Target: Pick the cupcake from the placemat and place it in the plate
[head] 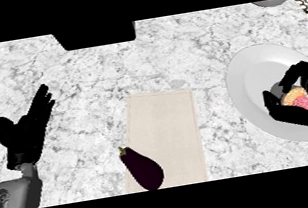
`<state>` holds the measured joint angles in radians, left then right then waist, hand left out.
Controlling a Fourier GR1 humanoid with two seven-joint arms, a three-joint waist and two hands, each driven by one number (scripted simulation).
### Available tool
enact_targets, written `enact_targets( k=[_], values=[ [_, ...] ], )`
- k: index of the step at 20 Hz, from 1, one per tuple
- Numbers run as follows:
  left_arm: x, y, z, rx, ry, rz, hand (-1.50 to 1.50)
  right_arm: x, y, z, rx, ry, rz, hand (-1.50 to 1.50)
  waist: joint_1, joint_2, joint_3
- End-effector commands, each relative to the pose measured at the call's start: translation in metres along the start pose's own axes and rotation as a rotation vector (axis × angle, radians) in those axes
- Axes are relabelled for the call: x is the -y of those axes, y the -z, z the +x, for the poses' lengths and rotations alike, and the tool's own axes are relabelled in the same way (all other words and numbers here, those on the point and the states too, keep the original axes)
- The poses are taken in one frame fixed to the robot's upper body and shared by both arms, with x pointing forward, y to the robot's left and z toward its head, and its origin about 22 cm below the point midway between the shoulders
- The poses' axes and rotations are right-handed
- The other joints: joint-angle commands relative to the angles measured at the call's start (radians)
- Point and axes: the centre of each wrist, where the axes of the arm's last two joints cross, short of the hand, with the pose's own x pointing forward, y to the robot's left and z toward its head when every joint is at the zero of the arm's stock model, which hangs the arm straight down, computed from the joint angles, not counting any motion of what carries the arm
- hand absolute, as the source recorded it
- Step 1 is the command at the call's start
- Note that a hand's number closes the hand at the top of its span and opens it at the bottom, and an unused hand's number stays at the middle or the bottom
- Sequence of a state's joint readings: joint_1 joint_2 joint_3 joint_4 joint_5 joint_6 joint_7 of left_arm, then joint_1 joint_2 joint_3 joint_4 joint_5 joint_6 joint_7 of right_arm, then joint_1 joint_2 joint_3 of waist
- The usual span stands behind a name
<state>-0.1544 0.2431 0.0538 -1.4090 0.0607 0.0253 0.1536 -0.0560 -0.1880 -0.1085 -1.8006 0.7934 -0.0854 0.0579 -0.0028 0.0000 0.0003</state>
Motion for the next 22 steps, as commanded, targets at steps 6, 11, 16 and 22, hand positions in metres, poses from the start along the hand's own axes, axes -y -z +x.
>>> enact_targets(
  k=[6, 11, 16, 22],
  values=[
    [0.021, -0.006, -0.006, -0.004, -0.009, -0.025, 0.0, 0.0, 0.04, -0.072, -0.073, -0.143, 0.154, 1.5, 0.016, 0.003, 0.0],
    [0.002, 0.01, -0.005, -0.005, -0.007, 0.001, 0.0, -0.01, 0.037, -0.109, -0.191, 0.033, 0.295, -1.5, 0.008, 0.006, 0.0],
    [0.02, 0.004, 0.018, 0.002, -0.022, -0.009, 0.0, -0.008, 0.059, -0.123, -0.047, 0.073, 0.295, -1.5, 0.011, 0.001, 0.0],
    [0.016, -0.003, 0.007, -0.004, 0.005, 0.001, 0.0, 0.006, 0.058, -0.106, 0.208, 0.285, 0.121, -1.5, -0.001, -0.005, 0.0]
  ],
)
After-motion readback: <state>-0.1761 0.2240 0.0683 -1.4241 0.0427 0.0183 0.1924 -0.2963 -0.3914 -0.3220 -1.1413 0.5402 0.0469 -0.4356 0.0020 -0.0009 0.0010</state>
